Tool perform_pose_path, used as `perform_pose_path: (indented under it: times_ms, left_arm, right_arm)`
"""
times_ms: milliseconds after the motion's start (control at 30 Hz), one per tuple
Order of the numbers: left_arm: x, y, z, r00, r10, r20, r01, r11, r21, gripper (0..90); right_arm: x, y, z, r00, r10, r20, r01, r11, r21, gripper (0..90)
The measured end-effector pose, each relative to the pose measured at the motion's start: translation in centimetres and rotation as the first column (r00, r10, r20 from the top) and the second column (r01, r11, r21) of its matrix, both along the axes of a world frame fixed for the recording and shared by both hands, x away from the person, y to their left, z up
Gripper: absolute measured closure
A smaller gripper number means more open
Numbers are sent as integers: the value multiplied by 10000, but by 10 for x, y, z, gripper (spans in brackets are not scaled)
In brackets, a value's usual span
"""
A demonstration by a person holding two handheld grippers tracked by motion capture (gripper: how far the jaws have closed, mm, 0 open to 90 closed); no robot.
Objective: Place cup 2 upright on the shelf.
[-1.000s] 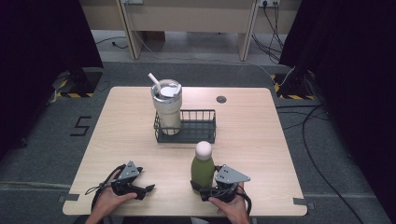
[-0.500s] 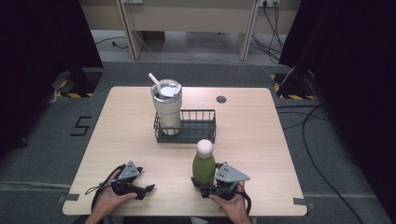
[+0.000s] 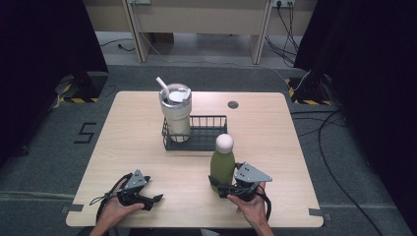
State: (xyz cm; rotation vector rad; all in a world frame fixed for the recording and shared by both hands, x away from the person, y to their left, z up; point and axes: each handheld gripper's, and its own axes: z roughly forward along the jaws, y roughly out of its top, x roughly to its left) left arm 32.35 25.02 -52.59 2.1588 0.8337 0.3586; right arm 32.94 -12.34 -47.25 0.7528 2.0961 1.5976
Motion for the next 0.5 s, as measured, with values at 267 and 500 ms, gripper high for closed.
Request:
perform_pose_path:
  times_ms: [267, 500]
  left_arm:
    - [0, 0, 0, 10000, -3, 1, 3, 10000, 2, 137]
    - [0, 0, 0, 10000, -2, 4, 2, 10000, 4, 137]
  right_arm:
    - [8, -2, 11, 9998, -164, 96, 165, 9999, -29, 207]
    - [24, 2, 24, 9995, -216, 248, 215, 9998, 30, 207]
